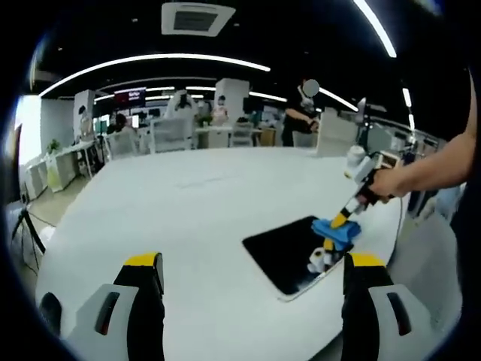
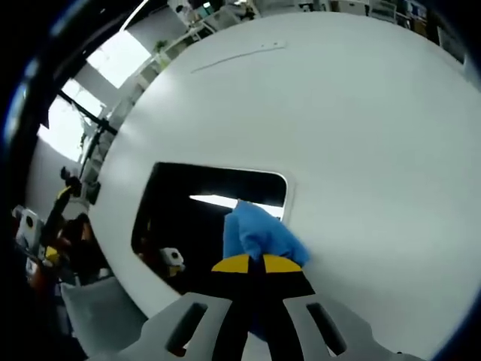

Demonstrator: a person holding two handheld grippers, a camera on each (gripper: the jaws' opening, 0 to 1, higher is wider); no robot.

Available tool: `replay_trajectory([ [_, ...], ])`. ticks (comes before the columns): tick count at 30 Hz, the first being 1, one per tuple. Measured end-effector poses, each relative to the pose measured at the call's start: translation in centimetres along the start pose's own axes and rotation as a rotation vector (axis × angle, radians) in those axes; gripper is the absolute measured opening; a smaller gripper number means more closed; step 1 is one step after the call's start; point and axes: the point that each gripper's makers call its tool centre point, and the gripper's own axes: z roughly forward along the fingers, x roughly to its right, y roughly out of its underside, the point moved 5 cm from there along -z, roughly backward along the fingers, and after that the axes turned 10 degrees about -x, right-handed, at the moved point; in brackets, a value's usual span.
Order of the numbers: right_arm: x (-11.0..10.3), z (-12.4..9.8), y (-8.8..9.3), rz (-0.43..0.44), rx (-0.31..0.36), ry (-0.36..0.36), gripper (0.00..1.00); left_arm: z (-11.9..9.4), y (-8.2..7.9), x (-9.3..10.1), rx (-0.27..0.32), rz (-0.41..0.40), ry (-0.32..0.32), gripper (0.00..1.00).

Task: Wipe the mirror surface with the cleaning cloth until all visible marks leave the cleaned area.

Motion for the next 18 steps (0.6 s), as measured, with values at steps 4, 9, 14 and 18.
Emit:
replay_trajectory([
  [4,0.35,0.00,0.05,0.011,0.009,-0.017,0.00,-0.10,-0.08,-0.07,0.000,0.016,0.001,1.00],
  [9,0.28,0.13,-0.01,0.017,0.022,-0.010,0.00,-0.67,-0.72,0.16,-0.007,0.039,0.004,1.00],
  [14,0.39,0.15,-0.16,0.024,0.003,-0.012,0.00,-0.48,-0.96,-0.03,-0.008,0.048,0.007,1.00],
  [18,0.70,0.14,-0.20,0.068,-0.001,-0.052,0.00,-0.15,-0.60,-0.11,-0.018,0.064,0.019,1.00],
])
